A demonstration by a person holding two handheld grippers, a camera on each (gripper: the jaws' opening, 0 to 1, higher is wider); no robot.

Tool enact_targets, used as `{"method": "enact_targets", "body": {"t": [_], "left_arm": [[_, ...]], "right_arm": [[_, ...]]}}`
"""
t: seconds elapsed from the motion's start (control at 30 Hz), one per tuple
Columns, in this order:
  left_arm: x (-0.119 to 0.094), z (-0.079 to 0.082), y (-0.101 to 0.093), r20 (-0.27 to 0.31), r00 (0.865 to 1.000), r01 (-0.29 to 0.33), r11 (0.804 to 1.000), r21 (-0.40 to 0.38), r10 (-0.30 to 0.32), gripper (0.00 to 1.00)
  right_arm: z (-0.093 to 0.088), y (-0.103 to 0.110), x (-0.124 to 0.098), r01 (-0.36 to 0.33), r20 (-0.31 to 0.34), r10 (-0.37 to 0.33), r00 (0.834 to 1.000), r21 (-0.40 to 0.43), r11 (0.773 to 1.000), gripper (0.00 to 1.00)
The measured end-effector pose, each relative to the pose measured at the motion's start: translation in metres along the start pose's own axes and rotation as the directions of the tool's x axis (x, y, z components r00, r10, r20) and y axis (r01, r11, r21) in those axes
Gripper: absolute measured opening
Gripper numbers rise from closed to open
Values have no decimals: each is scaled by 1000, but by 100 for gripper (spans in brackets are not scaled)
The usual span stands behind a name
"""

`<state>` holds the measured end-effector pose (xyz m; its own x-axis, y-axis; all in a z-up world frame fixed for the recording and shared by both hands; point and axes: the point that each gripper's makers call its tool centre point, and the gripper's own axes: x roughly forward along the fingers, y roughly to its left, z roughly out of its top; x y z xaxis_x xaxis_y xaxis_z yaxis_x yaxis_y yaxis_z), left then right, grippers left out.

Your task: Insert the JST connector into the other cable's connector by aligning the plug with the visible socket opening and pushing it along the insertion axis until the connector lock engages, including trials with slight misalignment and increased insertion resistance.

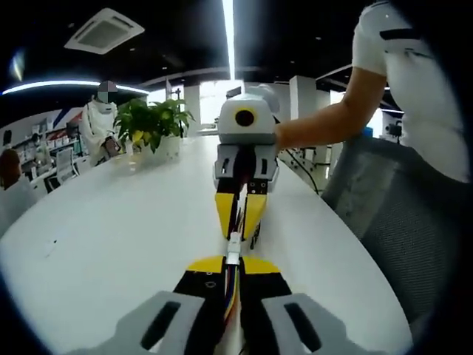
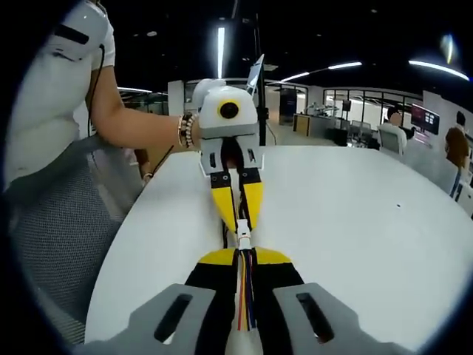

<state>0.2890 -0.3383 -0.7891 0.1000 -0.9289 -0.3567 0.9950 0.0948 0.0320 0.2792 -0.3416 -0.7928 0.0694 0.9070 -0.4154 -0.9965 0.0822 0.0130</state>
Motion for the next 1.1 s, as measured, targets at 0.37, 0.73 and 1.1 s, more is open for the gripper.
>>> {"method": "enact_targets", "body": {"t": [0.37,0.73,1.1], "left_arm": [[0,1,-1,-1,1000,8,1000,4,-8,0],[0,3,-1,3,1000,5,1000,4,-5,0],[-1,3,-3,5,1000,10,1000,4,-10,0]], "right_arm": [[0,1,-1,-4,-4,4,1000,-2,1000,4],[1,1,-2,-3,1,3,1000,2,1000,4],[1,2,-1,-5,0,5,1000,3,1000,4]]}}
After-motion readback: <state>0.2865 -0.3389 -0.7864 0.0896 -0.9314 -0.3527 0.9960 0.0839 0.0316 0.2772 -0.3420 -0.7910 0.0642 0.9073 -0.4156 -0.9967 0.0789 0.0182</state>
